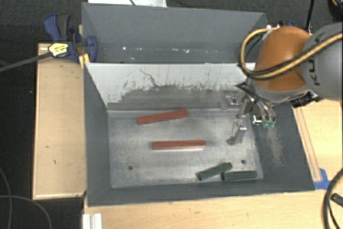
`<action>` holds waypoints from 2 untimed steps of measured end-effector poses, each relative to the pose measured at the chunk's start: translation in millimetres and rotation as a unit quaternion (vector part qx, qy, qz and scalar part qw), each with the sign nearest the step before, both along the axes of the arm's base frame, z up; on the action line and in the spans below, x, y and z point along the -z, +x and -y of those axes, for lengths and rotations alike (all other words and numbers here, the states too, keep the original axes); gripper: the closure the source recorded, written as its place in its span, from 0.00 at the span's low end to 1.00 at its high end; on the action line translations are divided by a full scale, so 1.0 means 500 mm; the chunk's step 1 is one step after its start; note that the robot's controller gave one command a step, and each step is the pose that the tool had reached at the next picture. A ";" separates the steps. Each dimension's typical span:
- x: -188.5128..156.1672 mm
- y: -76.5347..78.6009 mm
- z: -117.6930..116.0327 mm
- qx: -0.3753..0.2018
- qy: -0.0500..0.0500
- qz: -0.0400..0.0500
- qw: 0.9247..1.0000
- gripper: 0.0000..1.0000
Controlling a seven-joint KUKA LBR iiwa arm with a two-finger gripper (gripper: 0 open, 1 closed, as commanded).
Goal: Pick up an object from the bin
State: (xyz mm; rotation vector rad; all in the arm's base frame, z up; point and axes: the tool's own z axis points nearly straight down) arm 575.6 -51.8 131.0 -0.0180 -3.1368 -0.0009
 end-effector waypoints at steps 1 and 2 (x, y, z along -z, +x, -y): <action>0.128 -0.036 -0.175 0.011 0.002 0.000 1.000 0.00; 0.120 -0.030 -0.164 0.013 0.000 0.004 1.000 1.00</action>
Offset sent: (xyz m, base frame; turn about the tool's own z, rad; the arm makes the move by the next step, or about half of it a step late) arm -0.0159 0.0814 -0.0610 0.0292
